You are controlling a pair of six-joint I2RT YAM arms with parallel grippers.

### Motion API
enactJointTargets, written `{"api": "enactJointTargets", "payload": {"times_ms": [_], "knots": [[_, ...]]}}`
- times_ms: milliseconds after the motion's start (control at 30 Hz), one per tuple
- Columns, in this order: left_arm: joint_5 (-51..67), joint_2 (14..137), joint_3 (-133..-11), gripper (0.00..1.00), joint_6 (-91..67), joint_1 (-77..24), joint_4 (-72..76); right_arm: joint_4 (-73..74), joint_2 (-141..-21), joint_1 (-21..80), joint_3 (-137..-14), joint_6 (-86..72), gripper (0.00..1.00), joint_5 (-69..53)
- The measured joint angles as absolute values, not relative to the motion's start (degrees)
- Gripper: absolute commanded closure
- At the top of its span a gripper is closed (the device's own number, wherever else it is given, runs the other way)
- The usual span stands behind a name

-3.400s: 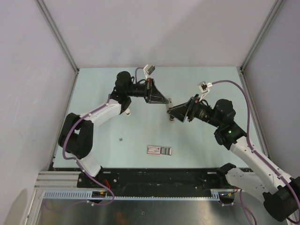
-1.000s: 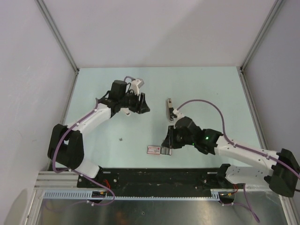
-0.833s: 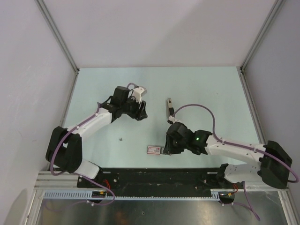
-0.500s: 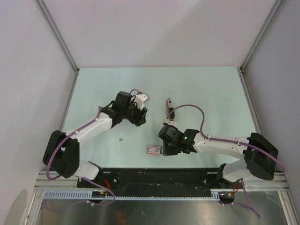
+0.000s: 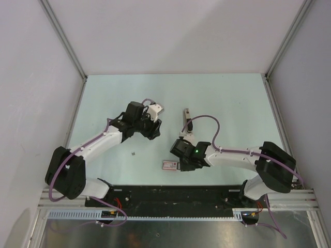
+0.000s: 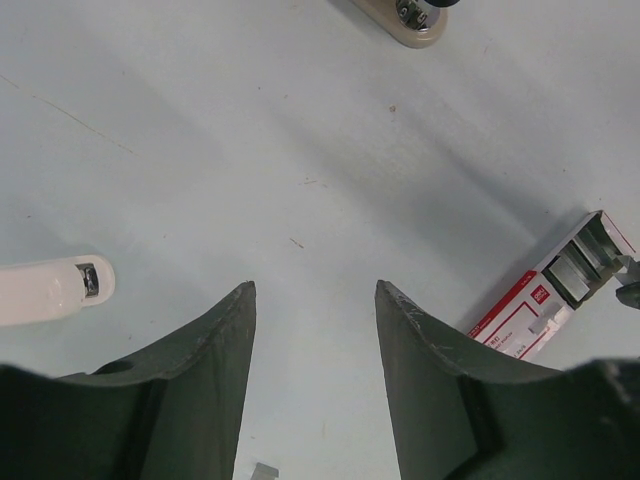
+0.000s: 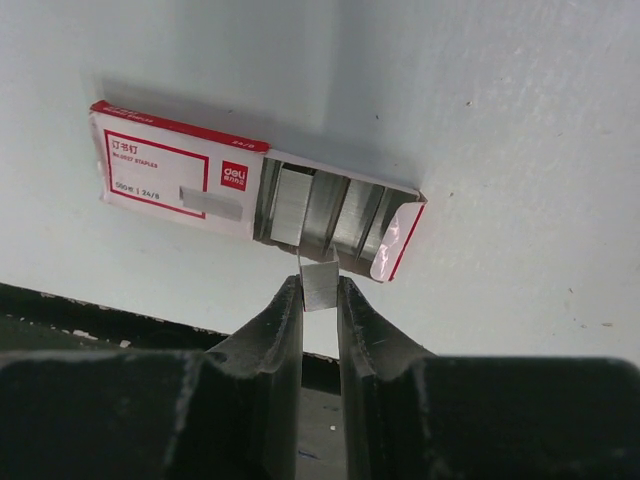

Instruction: Unload the staples from the stapler

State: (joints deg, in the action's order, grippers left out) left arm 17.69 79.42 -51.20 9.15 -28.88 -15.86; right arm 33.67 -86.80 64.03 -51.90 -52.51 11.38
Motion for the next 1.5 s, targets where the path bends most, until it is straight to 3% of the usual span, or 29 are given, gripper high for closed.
{"api": "enactJointTargets", "payload": {"times_ms": [733, 1100, 1500], "knots": [[17.74, 79.09, -50.96, 0.45, 9.15, -29.52, -16.01, 33.06, -89.97, 64.03, -52.53, -52.47, 0.97, 11.14], [17.74, 79.07, -50.52, 0.43, 9.15, -29.67, -16.01, 32.71, -91.02, 64.03, -53.28, -52.27, 0.85, 11.09], [17.74, 78.22, -50.35, 0.42, 9.17, -29.80, -16.03, 32.77, -91.11, 64.03, -53.39, -52.27, 0.79, 11.11]]}}
